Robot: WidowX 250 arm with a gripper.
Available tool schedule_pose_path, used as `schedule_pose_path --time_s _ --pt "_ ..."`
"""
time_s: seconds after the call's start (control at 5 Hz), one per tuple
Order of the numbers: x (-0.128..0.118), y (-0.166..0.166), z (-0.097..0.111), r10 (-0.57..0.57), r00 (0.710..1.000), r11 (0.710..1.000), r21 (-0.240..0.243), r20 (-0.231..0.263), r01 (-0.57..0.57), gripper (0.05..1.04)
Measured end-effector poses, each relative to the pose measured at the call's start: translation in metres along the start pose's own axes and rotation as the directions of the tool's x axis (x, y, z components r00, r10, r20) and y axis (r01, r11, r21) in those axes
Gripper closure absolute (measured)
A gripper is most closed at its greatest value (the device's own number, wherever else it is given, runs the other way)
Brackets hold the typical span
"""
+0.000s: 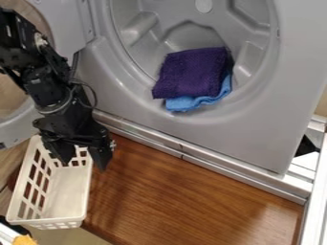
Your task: Move the white basket to the right side
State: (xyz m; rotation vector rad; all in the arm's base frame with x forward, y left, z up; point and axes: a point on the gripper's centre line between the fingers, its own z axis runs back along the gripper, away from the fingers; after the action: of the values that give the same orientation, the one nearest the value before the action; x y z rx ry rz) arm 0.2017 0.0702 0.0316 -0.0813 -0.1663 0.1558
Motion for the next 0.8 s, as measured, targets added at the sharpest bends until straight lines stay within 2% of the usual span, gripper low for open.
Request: schedule_pose_path --time_s 0.2,0.4,0.6,0.8 --pt "-0.002 0.0 -0.004 0.011 1.0 1.0 -0.007 -0.014 -0.011 0.083" --pt "0.0 0.003 -0.02 0.051 0.998 0.998 -0.026 -0.037 -0.052 0.083" --pt "0.004 0.008 -0.027 0.078 0.996 0.997 -0.01 -0.031 -0.079 0.083" --pt "0.007 0.015 -0.04 0.113 0.992 0.993 0.021 -0.054 -0.112 0.083"
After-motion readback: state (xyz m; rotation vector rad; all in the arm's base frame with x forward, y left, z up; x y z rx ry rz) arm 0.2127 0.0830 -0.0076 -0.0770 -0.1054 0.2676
